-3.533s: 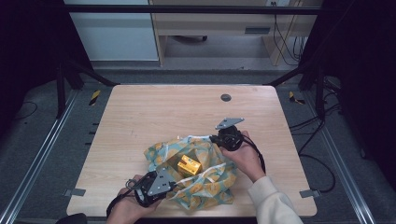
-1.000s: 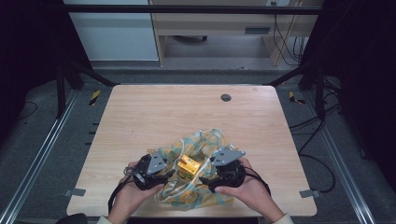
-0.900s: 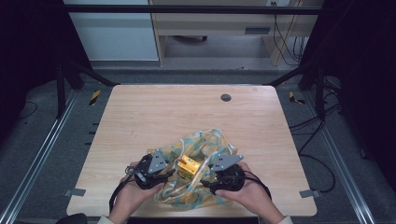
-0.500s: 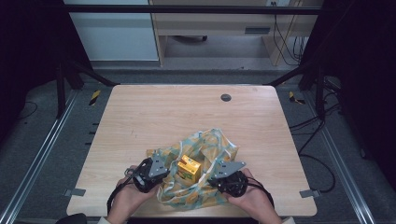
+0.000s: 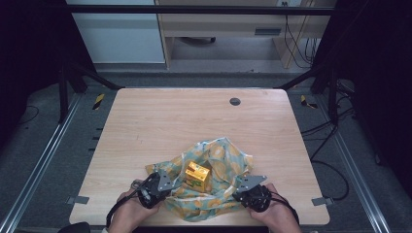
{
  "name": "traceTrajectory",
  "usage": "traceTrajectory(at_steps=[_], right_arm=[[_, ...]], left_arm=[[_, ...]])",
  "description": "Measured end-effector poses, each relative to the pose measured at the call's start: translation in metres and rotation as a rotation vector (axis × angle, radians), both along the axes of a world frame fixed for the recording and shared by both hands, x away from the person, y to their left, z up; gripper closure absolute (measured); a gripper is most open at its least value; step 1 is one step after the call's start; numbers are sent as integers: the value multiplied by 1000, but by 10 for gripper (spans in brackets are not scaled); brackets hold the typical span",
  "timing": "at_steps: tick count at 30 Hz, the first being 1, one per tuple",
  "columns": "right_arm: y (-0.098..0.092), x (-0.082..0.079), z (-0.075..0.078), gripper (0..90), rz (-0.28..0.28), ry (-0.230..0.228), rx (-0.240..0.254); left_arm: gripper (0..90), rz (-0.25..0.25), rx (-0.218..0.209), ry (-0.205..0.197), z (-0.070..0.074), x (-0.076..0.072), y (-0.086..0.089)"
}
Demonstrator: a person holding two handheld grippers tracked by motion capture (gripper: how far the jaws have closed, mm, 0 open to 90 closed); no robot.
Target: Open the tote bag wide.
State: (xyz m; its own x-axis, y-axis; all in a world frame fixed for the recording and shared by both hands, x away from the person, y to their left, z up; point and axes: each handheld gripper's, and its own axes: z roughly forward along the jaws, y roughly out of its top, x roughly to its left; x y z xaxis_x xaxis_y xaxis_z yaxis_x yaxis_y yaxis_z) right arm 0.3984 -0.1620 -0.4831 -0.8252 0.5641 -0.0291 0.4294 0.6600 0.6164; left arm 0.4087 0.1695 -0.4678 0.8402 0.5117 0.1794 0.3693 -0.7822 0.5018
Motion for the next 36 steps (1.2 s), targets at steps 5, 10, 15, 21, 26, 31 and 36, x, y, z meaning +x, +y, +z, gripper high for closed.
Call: traceTrajectory(at_steps=[5,10,15,21,26,31,36], right_arm=[[-7,3,1,900,-32,-14,-11],[-9,1,2,900,-30,-31,-11],[-15,-2,12,721,-52,-56,62],[-29,-9,36,425,-96,-133,131],[-42,-16,53,261,-113,-171,164],[-61,-13,67,218,-173,-200,199],[-80,8,75,168,-317,-247,224]], left_arm=[[900,3,-3,4,0,-3,2],[900,8,-14,5,1,-6,4],[807,15,-98,-46,7,-14,7],[585,53,-229,-115,23,-18,11],[394,102,-319,-169,38,-19,21],[288,193,-376,-233,50,-11,38],[206,307,-368,-263,55,14,61]])
